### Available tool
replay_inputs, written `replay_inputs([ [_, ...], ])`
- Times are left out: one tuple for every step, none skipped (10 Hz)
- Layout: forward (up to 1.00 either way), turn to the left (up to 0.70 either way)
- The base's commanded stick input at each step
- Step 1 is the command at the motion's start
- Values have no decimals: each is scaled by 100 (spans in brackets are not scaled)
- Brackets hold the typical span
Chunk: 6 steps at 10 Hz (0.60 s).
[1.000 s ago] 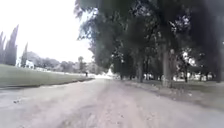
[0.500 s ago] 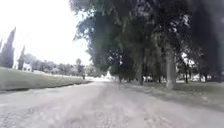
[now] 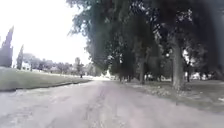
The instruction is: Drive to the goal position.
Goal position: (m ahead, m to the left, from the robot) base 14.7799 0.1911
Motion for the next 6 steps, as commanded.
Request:
replay_inputs([
  [100,0],
  [100,0],
  [100,0],
  [100,0],
  [100,0],
  [100,0],
])
